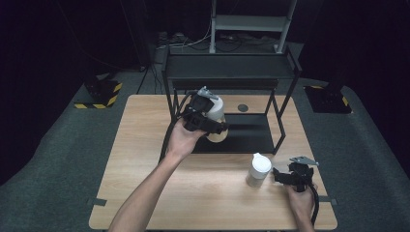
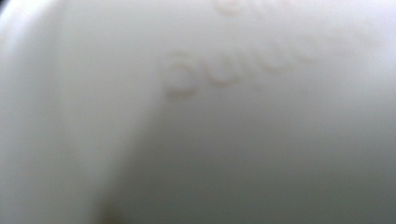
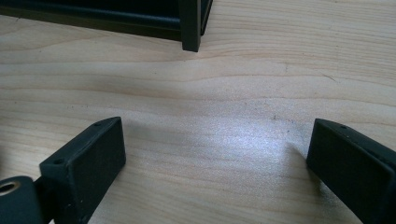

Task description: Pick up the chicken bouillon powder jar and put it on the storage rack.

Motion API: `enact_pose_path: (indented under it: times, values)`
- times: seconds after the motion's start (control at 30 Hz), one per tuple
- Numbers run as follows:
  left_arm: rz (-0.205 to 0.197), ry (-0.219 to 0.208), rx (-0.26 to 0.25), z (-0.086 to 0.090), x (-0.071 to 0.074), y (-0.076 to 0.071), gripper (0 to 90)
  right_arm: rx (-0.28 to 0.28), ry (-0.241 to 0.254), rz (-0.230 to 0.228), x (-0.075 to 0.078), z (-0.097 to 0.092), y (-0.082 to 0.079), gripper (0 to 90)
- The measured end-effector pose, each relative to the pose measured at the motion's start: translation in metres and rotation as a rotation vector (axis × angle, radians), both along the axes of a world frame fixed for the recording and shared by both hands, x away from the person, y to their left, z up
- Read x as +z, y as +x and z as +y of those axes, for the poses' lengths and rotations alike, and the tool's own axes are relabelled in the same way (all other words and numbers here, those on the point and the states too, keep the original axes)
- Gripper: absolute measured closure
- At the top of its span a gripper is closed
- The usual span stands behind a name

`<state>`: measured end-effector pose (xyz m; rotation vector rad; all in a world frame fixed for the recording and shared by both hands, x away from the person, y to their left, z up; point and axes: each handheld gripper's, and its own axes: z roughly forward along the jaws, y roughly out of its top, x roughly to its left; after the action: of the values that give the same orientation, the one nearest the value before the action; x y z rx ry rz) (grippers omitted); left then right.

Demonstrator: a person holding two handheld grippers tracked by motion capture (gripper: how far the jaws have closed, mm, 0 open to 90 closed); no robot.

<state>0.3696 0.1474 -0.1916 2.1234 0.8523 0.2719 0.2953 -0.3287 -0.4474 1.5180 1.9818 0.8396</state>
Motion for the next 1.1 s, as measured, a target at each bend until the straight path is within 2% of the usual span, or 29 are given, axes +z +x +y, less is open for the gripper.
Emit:
enact_pose_path:
  times: [0.03,0.13,0.33,0.37,0.43,0.53,0.57,0.6,0.77,0.8,0.83,0.87,1.1]
  values:
    - [0.000,0.000,0.000,0.000,0.000,0.000,30.7,0.000,0.000,0.000,0.000,0.000,0.000,3.9]
    - [0.004,0.001,0.003,-0.002,0.018,0.006,30.7,0.000,0.000,0.000,0.000,0.000,0.000,3.9]
    - [0.016,0.003,0.015,-0.005,0.044,0.016,30.8,0.001,-0.001,-0.001,0.000,0.000,0.000,3.9]
    - [0.016,0.003,0.015,-0.005,0.044,0.016,30.7,0.001,-0.001,-0.001,0.000,0.000,0.000,3.9]
    - [0.016,0.025,0.021,-0.009,0.058,0.020,30.7,-0.001,0.001,0.000,0.000,0.000,0.000,3.9]
    - [0.012,0.048,0.045,-0.014,0.075,0.026,30.8,-0.001,0.001,0.001,0.000,0.000,0.000,3.9]
    - [0.012,0.048,0.045,-0.014,0.075,0.026,30.8,-0.001,0.001,0.002,0.000,0.000,0.000,3.9]
    - [0.013,0.049,0.056,-0.015,0.084,0.031,30.8,-0.001,0.001,0.002,0.000,0.000,0.000,3.9]
    - [0.004,0.046,0.100,-0.020,0.106,0.040,30.8,-0.001,0.002,0.002,0.000,0.000,0.000,3.9]
    - [0.004,0.031,0.117,-0.021,0.107,0.040,30.9,-0.001,0.002,0.002,0.000,0.000,0.000,3.9]
    - [0.002,0.050,0.113,-0.022,0.113,0.043,30.9,-0.001,0.002,0.002,0.000,0.000,0.000,3.9]
    - [0.000,0.048,0.126,-0.023,0.117,0.046,30.9,-0.001,0.002,0.002,0.000,0.000,0.000,3.9]
    - [-0.011,0.068,0.194,-0.030,0.132,0.058,30.9,-0.001,0.001,0.002,0.000,0.000,0.000,3.9]
